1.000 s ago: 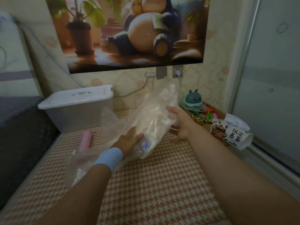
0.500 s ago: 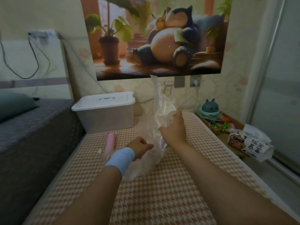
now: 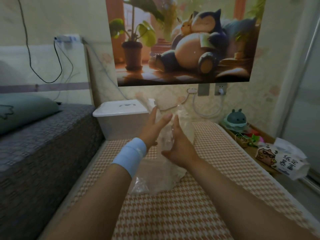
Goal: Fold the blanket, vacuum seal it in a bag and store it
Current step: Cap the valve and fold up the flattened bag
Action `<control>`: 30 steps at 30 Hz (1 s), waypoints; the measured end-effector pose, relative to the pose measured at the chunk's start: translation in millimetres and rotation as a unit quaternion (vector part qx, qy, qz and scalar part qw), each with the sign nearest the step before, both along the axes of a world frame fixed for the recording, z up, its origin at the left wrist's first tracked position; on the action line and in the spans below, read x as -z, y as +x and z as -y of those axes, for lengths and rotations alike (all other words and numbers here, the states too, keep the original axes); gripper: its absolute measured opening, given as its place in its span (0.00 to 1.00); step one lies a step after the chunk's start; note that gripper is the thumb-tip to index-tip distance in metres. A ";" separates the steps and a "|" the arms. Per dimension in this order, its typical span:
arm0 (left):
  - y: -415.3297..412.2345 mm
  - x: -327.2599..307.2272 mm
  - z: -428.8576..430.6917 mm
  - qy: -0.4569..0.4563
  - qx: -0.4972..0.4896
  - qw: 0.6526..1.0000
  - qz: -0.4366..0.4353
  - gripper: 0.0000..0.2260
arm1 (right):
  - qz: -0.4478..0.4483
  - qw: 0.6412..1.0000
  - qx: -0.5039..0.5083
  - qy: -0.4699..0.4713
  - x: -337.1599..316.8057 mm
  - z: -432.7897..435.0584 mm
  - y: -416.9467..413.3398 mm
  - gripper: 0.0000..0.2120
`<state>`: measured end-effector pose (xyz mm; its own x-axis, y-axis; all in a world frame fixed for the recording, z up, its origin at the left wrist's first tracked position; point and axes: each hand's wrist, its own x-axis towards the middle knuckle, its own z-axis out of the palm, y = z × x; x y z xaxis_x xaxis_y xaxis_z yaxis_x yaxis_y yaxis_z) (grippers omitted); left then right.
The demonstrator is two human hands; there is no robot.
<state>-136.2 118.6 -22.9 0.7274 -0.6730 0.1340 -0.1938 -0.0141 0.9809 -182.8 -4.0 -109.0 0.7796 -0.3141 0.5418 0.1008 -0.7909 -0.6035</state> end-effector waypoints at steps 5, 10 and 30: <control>31.3 17.7 11.5 0.011 -0.103 0.994 0.043 0.33 | -0.107 0.983 0.105 0.109 38.4 -21.9 16.6 0.62; 35.6 29.8 20.9 0.032 -0.107 0.992 0.063 0.29 | -0.083 0.981 0.171 0.038 38.0 -17.1 9.4 0.46; -29.1 154.8 -26.5 0.179 0.037 0.765 0.617 0.45 | -0.241 0.931 0.231 -0.151 24.6 3.7 -19.1 0.36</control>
